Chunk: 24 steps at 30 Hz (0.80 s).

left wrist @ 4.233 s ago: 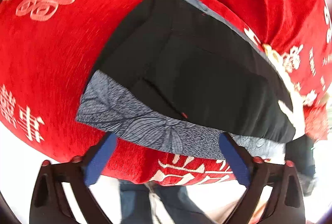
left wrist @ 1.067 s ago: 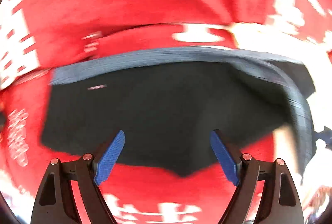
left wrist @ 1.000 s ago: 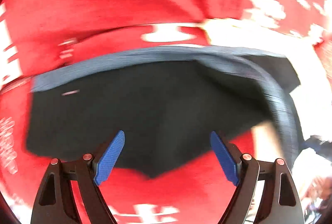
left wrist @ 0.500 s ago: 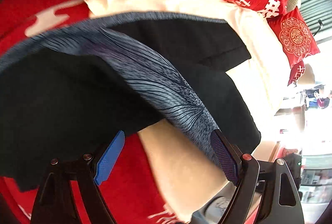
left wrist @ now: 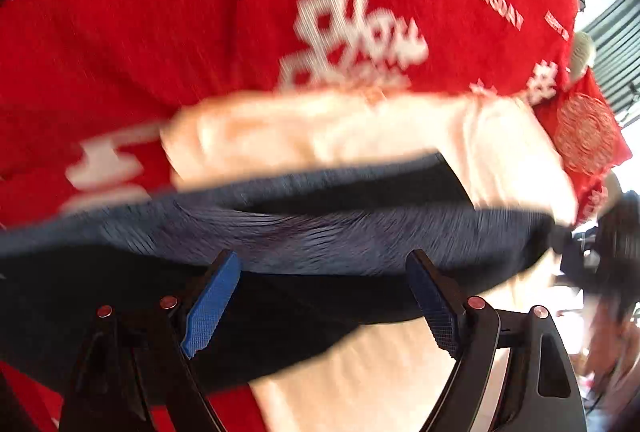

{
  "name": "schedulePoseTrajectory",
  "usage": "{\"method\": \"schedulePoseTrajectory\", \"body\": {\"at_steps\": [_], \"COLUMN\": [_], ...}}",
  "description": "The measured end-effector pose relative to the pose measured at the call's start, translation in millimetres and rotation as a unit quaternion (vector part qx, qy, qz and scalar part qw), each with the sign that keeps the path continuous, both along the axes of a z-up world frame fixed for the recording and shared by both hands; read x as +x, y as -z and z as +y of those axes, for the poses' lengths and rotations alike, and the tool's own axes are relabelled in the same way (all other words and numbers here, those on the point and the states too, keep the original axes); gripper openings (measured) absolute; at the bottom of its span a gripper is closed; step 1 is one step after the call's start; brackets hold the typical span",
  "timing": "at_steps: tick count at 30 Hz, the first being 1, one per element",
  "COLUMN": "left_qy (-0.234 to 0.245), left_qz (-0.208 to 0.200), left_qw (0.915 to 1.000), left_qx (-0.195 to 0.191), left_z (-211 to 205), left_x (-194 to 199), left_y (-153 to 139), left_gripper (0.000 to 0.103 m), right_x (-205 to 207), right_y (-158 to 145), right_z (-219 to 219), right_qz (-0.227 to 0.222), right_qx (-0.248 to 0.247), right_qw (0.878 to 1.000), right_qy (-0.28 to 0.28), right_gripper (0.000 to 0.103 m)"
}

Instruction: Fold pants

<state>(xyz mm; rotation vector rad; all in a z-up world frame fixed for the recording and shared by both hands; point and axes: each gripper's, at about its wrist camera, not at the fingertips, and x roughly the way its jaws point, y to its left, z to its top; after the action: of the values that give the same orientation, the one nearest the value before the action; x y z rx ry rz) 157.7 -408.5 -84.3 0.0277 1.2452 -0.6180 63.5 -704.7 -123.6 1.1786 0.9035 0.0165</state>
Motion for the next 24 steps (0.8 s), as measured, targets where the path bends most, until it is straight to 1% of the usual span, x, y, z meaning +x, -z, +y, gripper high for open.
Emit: {"method": "schedulePoseTrajectory", "body": {"at_steps": [1, 2, 3, 4, 5, 6, 7, 8, 10, 11, 12, 13, 14, 15, 16, 18, 20, 22, 24], "left_qy": [-0.008, -0.019, -0.03, -0.038, -0.048, -0.056, -0.065, -0.074, -0.092, -0.103, -0.111, -0.118, -0.125, -0.131, -0.132, -0.13, -0.124, -0.117, -0.118], "left_qz": [-0.015, -0.029, -0.039, -0.042, -0.042, -0.04, -0.036, -0.026, -0.006, 0.004, 0.009, 0.014, 0.019, 0.021, 0.02, 0.016, 0.021, 0.03, 0.037], "left_qw": [0.9998, 0.999, 0.9973, 0.9956, 0.9928, 0.99, 0.9864, 0.9826, 0.9779, 0.9754, 0.9735, 0.9716, 0.9702, 0.9696, 0.9692, 0.9686, 0.9674, 0.9648, 0.9637], "left_qx": [0.01, 0.027, 0.054, 0.075, 0.101, 0.123, 0.147, 0.169, 0.188, 0.195, 0.2, 0.205, 0.207, 0.206, 0.207, 0.211, 0.22, 0.234, 0.237], "left_z": [1.0, 3.4, 7.4, 11.0, 19.3, 24.6, 30.0, 39.2, 52.3, 59.2, 63.2, 66.8, 70.5, 72.6, 72.1, 69.6, 66.7, 66.7, 67.3], "left_x": [3.5, 6.5, 8.8, 10.9, 10.8, 10.7, 10.2, 8.3, 7.0, 5.3, 4.3, 3.8, 4.1, 4.5, 4.2, 6.4, 7.2, 7.0, 7.2], "left_y": [-3.2, -3.6, -0.3, 3.7, 12.7, 21.0, 31.2, 43.5, 59.6, 68.2, 73.2, 77.2, 79.5, 79.9, 79.5, 79.3, 82.4, 89.8, 95.4], "left_gripper": [0.086, 0.086, 0.086, 0.086, 0.086, 0.086, 0.086, 0.086, 0.086, 0.086, 0.086, 0.086, 0.086, 0.086, 0.086, 0.086, 0.086, 0.086, 0.086], "right_x": [23.8, 40.1, 59.2, 69.6, 70.2, 68.2, 64.4, 56.3, 44.8, 36.5, 28.9, 24.2, 19.9, 16.8, 16.6, 25.5, 28.8, 20.4, 12.7], "right_y": [0.3, 1.8, 3.2, 1.6, -1.2, -3.0, -1.4, 5.6, 25.7, 40.3, 57.8, 72.0, 84.5, 92.8, 96.1, 91.2, 80.3, 73.4, 74.5], "right_z": [-11.4, -17.7, -21.5, -22.9, -22.4, -21.1, -20.3, -19.9, -23.2, -25.8, -29.9, -33.8, -38.3, -41.0, -41.7, -39.2, -36.3, -36.9, -33.5], "right_qz": [0.006, 0.023, 0.052, 0.06, 0.05, 0.04, 0.046, 0.067, 0.108, 0.129, 0.149, 0.16, 0.165, 0.158, 0.149, 0.135, 0.126, 0.132, 0.162], "right_qx": [-0.011, -0.026, -0.059, -0.095, -0.11, -0.117, -0.123, -0.132, -0.133, -0.124, -0.104, -0.083, -0.059, -0.036, -0.023, -0.025, -0.033, -0.03, -0.035], "right_qw": [1.0, 0.999, 0.996, 0.993, 0.991, 0.991, 0.99, 0.989, 0.985, 0.984, 0.983, 0.984, 0.984, 0.986, 0.987, 0.989, 0.99, 0.99, 0.986], "right_qy": [-0.014, -0.029, -0.042, -0.049, -0.05, -0.048, -0.041, -0.03, -0.014, -0.006, 0.006, 0.019, 0.033, 0.048, 0.055, 0.05, 0.046, 0.044, 0.025], "right_gripper": [0.018, 0.026, 0.051, 0.062, 0.07, 0.07, 0.07, 0.07, 0.07, 0.068, 0.058, 0.053, 0.044, 0.032, 0.028, 0.009, 0.008, 0.009, 0.018]}}
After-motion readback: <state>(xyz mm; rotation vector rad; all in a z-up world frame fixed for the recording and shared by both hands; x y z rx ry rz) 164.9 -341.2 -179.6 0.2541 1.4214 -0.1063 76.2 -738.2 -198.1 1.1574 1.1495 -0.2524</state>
